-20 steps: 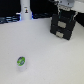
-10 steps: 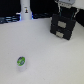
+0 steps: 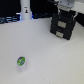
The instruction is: Open the kcup holder, insert the kcup into the holder, and close the kcup holder
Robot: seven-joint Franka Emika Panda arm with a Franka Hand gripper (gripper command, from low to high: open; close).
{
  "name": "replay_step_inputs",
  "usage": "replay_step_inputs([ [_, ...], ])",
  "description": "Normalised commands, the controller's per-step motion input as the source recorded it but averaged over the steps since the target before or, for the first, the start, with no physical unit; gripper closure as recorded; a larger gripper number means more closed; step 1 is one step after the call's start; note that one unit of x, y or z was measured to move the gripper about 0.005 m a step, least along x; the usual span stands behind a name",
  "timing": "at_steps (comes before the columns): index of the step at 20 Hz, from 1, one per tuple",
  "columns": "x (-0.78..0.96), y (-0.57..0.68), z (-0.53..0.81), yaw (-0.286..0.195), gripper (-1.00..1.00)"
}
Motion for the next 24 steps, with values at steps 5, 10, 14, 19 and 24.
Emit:
replay_step_inputs([
  [5,-0.26,-0.13,-0.13,-0.008,-1.0],
  [10,-0.36,-0.42,0.15,0.087,-1.0],
  [14,-0.29,-0.32,-0.11,0.047,-1.0],
  [19,-0.35,0.02,-0.51,-0.018,-1.0],
  [24,-0.32,-0.01,-0.5,-0.051,-1.0],
])
